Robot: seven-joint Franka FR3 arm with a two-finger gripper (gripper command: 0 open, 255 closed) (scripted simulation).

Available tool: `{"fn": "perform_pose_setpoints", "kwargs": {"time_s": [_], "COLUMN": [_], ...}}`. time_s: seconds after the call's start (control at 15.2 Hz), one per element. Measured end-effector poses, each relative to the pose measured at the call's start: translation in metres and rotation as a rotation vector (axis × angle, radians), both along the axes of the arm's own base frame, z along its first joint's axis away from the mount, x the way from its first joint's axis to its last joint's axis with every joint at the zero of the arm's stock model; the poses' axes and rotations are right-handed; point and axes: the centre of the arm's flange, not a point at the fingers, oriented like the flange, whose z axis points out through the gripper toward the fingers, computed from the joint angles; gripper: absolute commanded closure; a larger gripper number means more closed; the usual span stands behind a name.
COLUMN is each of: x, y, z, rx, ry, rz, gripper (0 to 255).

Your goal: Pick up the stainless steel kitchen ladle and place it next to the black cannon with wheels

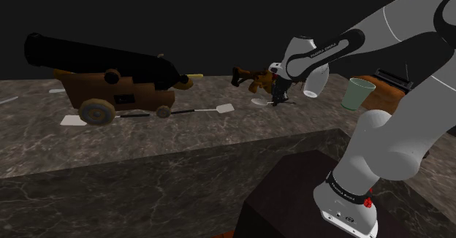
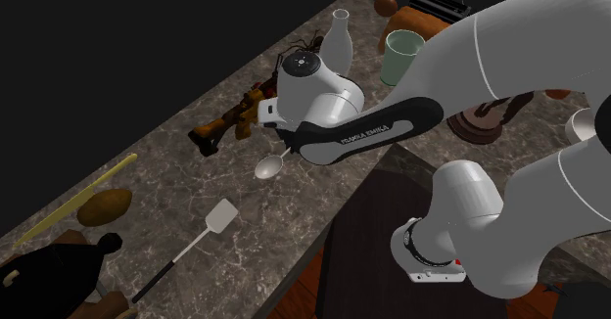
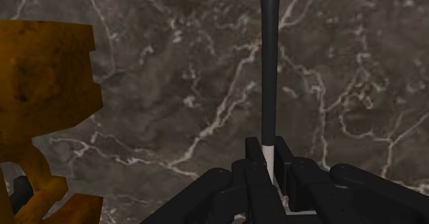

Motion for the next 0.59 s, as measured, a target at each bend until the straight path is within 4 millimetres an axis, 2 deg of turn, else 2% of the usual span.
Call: {"fn": "perform_pose_setpoints", "kwargs": {"time_s": [0.2, 0.59], "x": [0.000, 0.000], "y": [0.000, 0.001], "z": [0.006, 0.036], "rx": [0.000, 0.000], "ry": [0.000, -0.001], "rz": [0.000, 0.000], "gripper": [255, 255]}}
